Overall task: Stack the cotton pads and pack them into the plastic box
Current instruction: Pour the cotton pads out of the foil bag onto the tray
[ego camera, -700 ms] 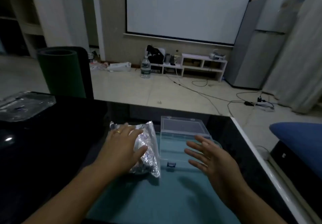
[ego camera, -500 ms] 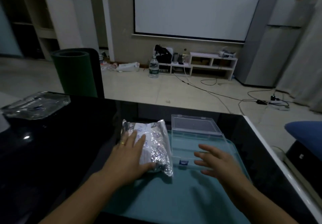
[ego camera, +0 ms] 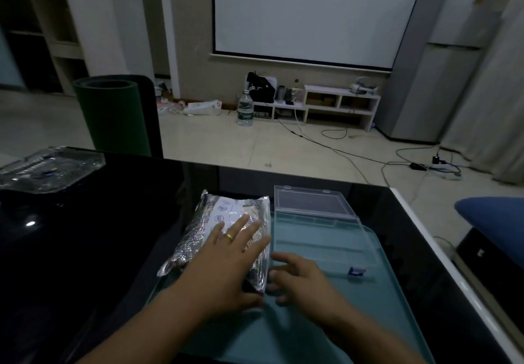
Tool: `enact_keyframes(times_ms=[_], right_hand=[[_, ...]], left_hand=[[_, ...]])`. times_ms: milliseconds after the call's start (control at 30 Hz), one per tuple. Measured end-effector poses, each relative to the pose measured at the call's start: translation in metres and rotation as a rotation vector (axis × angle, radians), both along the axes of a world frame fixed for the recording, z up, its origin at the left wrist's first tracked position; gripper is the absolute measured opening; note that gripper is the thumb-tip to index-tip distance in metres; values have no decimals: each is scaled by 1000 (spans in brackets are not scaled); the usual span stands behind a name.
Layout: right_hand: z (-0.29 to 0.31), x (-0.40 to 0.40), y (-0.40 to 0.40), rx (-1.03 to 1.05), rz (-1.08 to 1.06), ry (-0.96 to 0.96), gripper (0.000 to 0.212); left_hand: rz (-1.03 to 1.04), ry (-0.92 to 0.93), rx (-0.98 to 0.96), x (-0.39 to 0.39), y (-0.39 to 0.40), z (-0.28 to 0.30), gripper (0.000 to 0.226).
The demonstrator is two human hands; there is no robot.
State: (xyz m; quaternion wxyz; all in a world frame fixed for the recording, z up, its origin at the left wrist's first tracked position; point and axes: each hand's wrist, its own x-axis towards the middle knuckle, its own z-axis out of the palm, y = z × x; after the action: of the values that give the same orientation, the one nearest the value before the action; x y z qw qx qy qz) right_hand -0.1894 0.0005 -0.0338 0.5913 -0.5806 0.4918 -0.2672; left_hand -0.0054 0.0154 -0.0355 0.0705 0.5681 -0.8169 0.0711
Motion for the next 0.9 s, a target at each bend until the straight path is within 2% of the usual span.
enact_keyframes(times_ms=[67, 133, 200, 300, 400, 467, 533, 600, 667, 700, 733, 767, 800, 900], right_hand=[[-1, 5, 2, 50, -24, -76, 25], [4, 8, 7, 89, -35, -152, 17], [14, 8, 12, 107, -85, -211, 22], [27, -1, 10, 84, -174, -204, 35], [34, -14, 3, -89, -251, -137, 24], [42, -22, -4, -304, -261, -40, 17], [55, -29, -10, -492, -240, 29, 19], [68, -35, -14, -596, -232, 21, 26], [76, -41, -17, -653, -211, -3, 26], [79, -44, -16, -666, -202, -19, 25], [81, -46, -17, -670, -202, -22, 24], [82, -48, -17, -669, -204, -11, 23], [83, -51, -17, -664, -202, 17, 23], [92, -56, -15, -634, -155, 157, 15]], left_hand=[[18, -41, 22, -5, -3, -5, 86], [-15, 58, -54, -11, -3, -6, 59], [-35, 181, -156, -21, 1, -3, 42], [-84, 297, -81, -36, 13, 15, 49], [-101, 571, 52, -27, 12, 36, 58], [3, 834, -27, -15, 5, 51, 48], [144, 1008, -154, -2, -7, 63, 39], [224, 1120, -135, 9, -15, 71, 51], [226, 1260, -13, 13, -17, 77, 67], [186, 1325, 30, 12, -17, 79, 60], [133, 1363, 41, 11, -16, 81, 42], [105, 1389, 18, 8, -13, 85, 22], [95, 1418, -29, 5, -10, 90, 12], [136, 1442, -189, -2, -3, 97, 25]])
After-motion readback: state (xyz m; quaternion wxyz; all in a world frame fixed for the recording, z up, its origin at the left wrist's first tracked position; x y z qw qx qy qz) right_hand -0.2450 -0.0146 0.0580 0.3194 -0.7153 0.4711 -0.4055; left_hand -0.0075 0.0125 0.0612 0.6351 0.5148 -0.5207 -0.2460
